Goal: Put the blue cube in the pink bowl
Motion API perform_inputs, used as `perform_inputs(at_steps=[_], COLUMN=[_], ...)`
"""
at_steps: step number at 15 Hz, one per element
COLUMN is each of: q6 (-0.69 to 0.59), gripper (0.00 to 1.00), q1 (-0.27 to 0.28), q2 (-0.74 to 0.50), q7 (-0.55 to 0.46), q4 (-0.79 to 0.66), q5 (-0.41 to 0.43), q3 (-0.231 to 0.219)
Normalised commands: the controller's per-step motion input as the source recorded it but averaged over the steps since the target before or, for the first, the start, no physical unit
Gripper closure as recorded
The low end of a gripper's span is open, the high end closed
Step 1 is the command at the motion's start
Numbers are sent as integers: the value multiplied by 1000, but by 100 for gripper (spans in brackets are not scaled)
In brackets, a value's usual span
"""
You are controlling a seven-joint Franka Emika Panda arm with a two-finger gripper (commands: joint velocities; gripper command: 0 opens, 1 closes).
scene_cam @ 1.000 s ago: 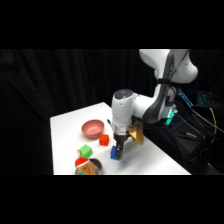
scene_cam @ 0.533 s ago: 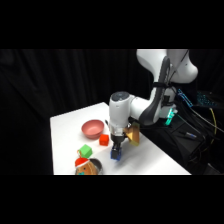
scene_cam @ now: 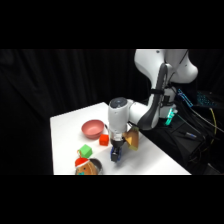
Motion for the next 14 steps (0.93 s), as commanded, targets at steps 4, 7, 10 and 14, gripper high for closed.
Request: perform_inputs(at_steps=[4, 7, 10, 14], q6=[99, 90, -16, -248], gripper=[57, 71, 72, 72], q1=[220, 207, 109, 21], q2=[-44, -158, -308, -582], q7=[-4, 42, -25, -122], q4=[-38, -135, -219, -304], q5=[82, 31, 59, 51], q3=[-164, -170, -68, 5])
